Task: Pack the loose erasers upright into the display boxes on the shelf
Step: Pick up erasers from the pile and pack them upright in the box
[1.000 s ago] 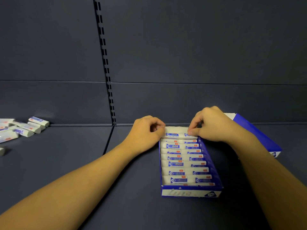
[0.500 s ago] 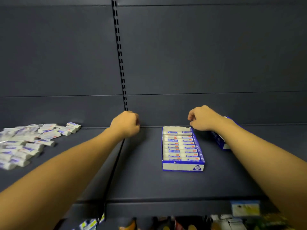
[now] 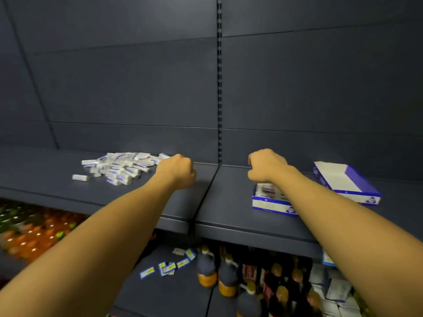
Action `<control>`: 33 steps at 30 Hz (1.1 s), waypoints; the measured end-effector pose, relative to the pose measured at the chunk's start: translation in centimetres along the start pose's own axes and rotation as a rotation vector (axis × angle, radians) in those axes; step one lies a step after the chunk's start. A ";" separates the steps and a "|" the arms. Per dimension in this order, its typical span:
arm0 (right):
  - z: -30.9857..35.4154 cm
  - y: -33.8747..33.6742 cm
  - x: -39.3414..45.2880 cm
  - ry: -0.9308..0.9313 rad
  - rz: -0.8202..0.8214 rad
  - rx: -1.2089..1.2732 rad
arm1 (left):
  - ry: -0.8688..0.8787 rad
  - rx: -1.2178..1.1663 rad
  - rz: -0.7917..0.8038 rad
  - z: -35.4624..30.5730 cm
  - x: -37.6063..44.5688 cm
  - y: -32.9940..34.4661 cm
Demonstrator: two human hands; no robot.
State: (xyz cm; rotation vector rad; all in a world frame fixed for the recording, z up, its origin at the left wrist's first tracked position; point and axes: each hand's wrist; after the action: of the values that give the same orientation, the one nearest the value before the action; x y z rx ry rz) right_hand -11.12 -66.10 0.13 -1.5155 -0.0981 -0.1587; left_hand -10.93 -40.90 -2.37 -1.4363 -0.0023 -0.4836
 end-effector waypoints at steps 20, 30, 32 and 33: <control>27.3 0.6 -0.6 -0.130 0.033 0.062 | -0.162 -0.103 -0.037 23.4 -10.1 -0.4; 36.0 2.1 2.9 -0.114 -0.016 0.078 | -0.156 -0.154 -0.026 33.6 -9.1 2.0; 36.8 2.5 4.3 -0.113 -0.016 0.072 | -0.157 -0.156 -0.021 35.0 -8.1 2.7; 37.1 2.6 5.1 -0.111 -0.013 0.076 | -0.158 -0.159 -0.016 35.6 -7.5 3.2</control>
State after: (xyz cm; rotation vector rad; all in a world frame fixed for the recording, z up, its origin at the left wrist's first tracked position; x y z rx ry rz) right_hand -4.40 -29.12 0.36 -1.4479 -0.2008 -0.0805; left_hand -6.57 -4.68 -2.13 -1.6285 -0.1046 -0.3890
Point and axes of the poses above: each hand's wrist, its own x-axis towards the middle knuckle, its own y-axis out of the palm, z = x × y, and after that the axes turned 13 degrees about y, right-handed
